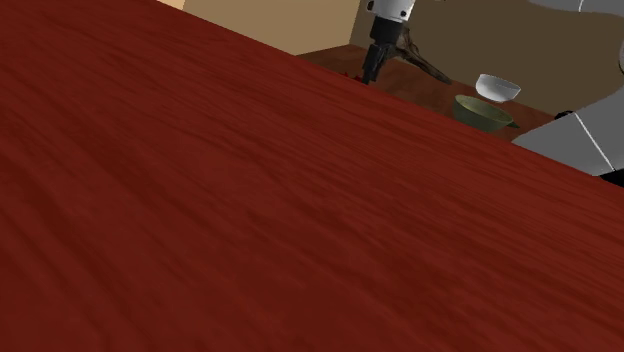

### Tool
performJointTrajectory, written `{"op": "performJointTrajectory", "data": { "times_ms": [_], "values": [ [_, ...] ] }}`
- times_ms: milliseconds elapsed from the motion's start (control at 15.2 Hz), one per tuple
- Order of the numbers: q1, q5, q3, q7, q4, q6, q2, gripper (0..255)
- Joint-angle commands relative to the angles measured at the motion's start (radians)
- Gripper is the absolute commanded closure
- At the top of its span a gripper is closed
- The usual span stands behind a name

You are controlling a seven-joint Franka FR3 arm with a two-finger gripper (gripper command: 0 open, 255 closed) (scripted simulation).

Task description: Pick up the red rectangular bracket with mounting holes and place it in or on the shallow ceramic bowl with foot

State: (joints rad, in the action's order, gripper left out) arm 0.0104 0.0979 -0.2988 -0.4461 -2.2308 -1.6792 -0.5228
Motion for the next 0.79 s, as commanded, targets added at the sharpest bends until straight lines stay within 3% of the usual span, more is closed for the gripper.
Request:
{"op": "performJointTrajectory", "data": {
  "times_ms": [0,396,726],
  "values": [
    [-0.004,0.015,-0.038,-0.074,0.027,-0.039,0.057,0],
    [-0.018,0.013,-0.145,-0.295,0.152,-0.127,0.246,0],
    [-0.019,-0.045,-0.216,-0.489,0.295,-0.181,0.433,0]
  ]
}}
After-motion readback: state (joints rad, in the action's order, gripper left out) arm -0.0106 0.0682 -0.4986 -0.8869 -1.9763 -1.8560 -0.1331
